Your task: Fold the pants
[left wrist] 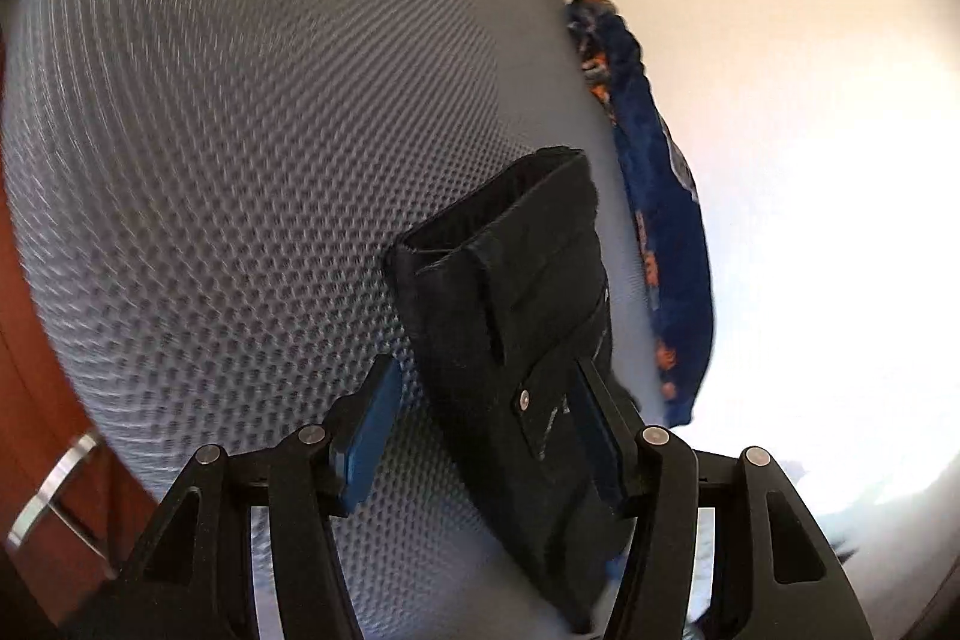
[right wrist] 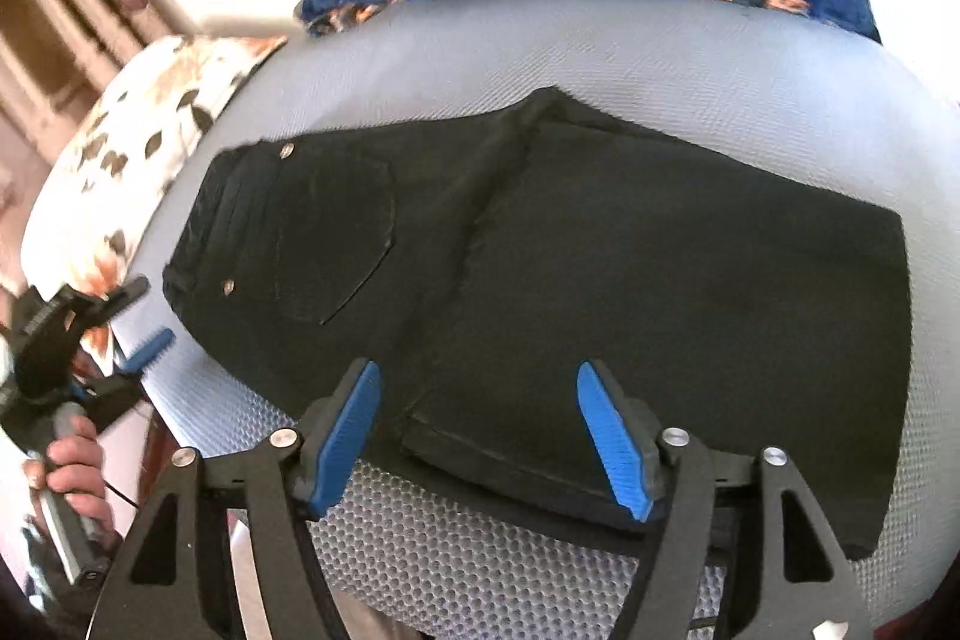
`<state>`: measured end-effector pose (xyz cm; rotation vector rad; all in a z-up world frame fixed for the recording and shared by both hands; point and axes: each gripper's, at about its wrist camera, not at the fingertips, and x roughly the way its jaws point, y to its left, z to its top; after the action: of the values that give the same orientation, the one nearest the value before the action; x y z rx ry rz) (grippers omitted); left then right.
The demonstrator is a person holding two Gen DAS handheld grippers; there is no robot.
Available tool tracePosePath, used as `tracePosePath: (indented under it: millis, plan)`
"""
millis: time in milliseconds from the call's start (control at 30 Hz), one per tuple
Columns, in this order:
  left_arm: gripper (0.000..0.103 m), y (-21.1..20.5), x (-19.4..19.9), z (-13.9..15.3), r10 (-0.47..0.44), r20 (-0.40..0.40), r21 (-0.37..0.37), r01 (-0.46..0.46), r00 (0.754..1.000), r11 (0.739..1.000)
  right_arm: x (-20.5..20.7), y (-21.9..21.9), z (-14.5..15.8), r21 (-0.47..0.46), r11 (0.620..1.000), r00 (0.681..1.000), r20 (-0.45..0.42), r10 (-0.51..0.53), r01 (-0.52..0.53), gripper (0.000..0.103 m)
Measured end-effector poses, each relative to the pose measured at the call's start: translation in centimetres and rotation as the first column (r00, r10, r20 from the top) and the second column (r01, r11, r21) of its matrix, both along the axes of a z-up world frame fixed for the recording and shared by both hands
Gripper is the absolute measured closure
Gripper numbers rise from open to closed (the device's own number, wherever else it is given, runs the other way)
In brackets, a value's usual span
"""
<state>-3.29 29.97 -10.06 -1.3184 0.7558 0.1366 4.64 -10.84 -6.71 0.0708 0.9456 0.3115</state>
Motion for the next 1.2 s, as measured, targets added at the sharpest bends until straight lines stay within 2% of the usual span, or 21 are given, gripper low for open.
tracePosePath:
  millis: [167, 267, 367, 533, 633, 700, 800, 1000, 1133, 1200]
  plan:
    - [0.045, 0.3, 1.2, -1.7, 0.015, -0.006, -0.049, -0.016, 1.0, 0.999, 0.1, -2.4, -0.4, 0.009, 0.998, 0.998, -0.024, -0.062, 0.062, 0.034]
    - [0.045, 0.6, 1.8, -2.3, 0.031, 0.021, -0.072, -0.029, 0.999, 0.997, 0.2, -3.1, -1.3, -0.002, 0.996, 0.995, -0.043, -0.087, 0.087, 0.034]
    - [0.045, 0.8, 2.7, -2.4, 0.029, 0.049, -0.043, -0.027, 0.998, 0.999, 0.3, -3.2, -2.0, -0.021, 0.995, 0.994, -0.052, -0.097, 0.096, 0.034]
    - [0.042, 0.6, 4.4, -2.1, 0.011, 0.043, 0.034, -0.013, 0.999, 0.999, 0.7, -3.6, -3.4, -0.011, 0.994, 0.988, -0.104, -0.109, 0.109, 0.032]
    - [0.042, 0.7, 5.6, -2.1, 0.011, 0.053, 0.054, -0.014, 0.999, 0.998, 0.4, -3.1, -3.7, -0.023, 0.996, 0.991, -0.099, -0.092, 0.09, 0.025]
    - [0.042, 0.6, 6.4, -2.0, -0.005, 0.06, 0.073, 0.001, 0.998, 0.997, 0.2, -2.5, -3.8, -0.051, 0.995, 0.992, -0.091, -0.086, 0.082, 0.024]
    - [0.042, 0.6, 6.6, -2.1, -0.04, 0.098, 0.065, 0.034, 0.994, 0.997, -0.1, -2.2, -3.8, -0.065, 0.995, 0.993, -0.08, -0.084, 0.079, 0.022]
    - [0.042, 1.3, 7.3, -2.5, -0.024, 0.118, 0.033, 0.02, 0.993, 0.999, -0.1, -2.7, -3.8, -0.027, 0.996, 0.993, -0.086, -0.086, 0.084, 0.018]
    - [0.042, 3.1, 7.4, -3.2, 0.057, 0.16, -0.044, -0.05, 0.986, 0.998, -0.2, -2.2, -3.9, -0.051, 0.996, 0.994, -0.079, -0.077, 0.074, 0.018]
    - [0.042, 2.8, 8.5, -2.8, 0.02, 0.136, 0.009, -0.022, 0.99, 1.0, -0.2, -2.1, -3.8, -0.047, 0.997, 0.994, -0.081, -0.073, 0.069, 0.018]
